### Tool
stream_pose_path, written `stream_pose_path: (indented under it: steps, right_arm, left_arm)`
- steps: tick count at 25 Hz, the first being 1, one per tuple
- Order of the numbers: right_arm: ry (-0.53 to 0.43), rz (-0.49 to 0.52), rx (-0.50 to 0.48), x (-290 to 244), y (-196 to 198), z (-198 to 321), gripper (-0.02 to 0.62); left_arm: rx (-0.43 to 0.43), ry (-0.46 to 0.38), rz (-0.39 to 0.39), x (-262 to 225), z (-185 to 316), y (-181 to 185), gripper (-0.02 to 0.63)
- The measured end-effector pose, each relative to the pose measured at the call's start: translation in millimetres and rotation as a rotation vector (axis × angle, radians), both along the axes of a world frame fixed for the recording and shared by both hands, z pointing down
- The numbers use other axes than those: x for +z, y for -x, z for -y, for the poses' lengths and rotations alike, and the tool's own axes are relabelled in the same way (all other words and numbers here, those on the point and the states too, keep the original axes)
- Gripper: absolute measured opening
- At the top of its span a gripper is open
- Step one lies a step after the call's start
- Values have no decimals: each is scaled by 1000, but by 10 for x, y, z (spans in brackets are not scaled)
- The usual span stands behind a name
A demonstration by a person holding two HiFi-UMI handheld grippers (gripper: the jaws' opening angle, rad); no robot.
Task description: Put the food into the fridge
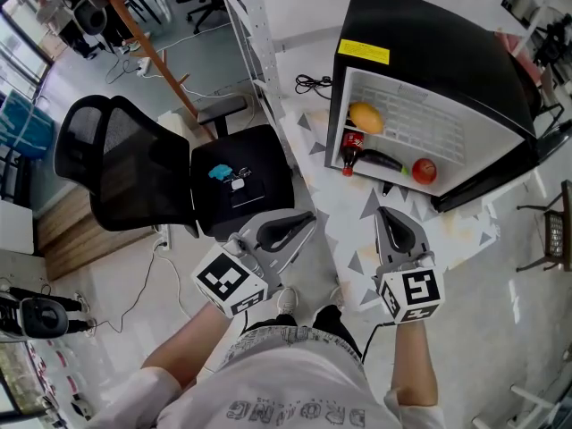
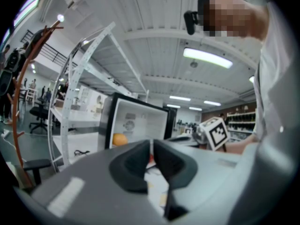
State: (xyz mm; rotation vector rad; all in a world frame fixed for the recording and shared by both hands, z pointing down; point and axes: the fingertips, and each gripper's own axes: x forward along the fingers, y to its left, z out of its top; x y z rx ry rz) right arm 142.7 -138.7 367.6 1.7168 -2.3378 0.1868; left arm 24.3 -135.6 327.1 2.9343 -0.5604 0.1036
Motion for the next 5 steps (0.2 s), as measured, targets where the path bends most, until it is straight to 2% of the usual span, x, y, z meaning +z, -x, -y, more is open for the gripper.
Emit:
stream_pose_path:
  steps: [5]
  right_arm:
    - [-1, -1, -1, -8, 1, 12, 3]
  left_arm:
    - [-4, 4, -1, -12, 10, -8, 28]
